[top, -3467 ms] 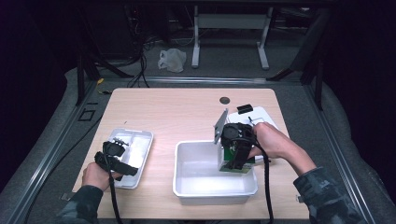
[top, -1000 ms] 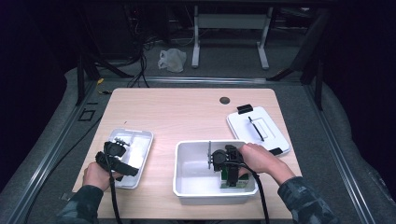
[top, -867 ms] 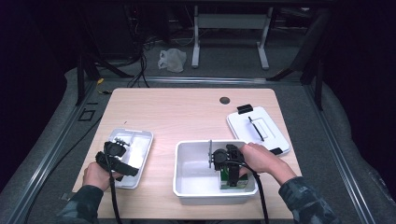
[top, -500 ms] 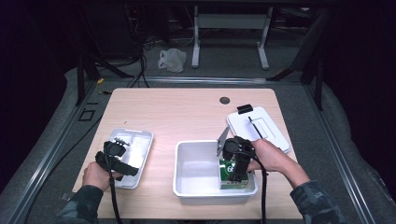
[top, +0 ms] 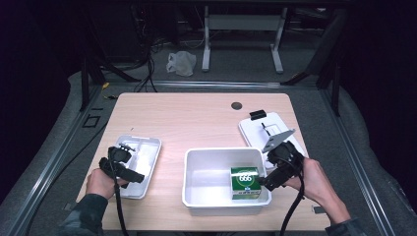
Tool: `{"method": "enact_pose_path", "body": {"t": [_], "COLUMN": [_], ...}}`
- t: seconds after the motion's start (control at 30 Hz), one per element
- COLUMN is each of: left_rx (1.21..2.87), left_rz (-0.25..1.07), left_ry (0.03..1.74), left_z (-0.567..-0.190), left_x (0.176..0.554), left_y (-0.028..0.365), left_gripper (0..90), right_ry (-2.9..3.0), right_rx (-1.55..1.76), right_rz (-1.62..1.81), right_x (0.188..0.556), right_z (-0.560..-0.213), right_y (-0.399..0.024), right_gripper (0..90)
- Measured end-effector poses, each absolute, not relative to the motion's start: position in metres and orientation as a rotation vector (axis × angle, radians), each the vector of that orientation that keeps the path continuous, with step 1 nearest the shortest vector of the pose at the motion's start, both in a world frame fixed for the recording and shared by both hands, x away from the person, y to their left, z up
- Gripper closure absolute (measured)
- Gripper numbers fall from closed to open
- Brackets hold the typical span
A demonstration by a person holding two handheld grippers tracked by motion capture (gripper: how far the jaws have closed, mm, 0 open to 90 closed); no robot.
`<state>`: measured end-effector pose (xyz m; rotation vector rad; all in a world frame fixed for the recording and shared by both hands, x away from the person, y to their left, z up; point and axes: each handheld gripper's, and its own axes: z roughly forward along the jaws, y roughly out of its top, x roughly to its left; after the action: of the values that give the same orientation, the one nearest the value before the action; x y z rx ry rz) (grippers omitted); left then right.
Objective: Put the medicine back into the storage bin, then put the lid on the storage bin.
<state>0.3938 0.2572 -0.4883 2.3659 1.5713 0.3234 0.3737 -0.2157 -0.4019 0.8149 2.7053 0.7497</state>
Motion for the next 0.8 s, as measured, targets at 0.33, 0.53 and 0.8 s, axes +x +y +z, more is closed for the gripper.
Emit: {"method": "enact_pose_path", "body": {"t": [0.33, 0.53, 0.8], "left_rx": [2.336, 2.341, 2.333], "left_rz": [0.333, 0.322, 0.231], "left_ry": [1.631, 1.677, 1.769], "left_z": [-0.487, -0.491, -0.509], "left_x": [0.401, 0.41, 0.43], "left_y": [0.271, 0.27, 0.279], "left_gripper": [2.0, 8.6, 15.3], "right_ry": [2.395, 2.392, 2.419], "right_rx": [1.313, 1.406, 1.453], "right_rz": [0.83, 0.727, 0.685], "right_x": [0.364, 0.372, 0.381], "right_z": [-0.42, -0.44, -0.449], "right_y": [-0.281, -0.296, -0.299], "right_gripper": [1.2, 1.4, 1.6]}}
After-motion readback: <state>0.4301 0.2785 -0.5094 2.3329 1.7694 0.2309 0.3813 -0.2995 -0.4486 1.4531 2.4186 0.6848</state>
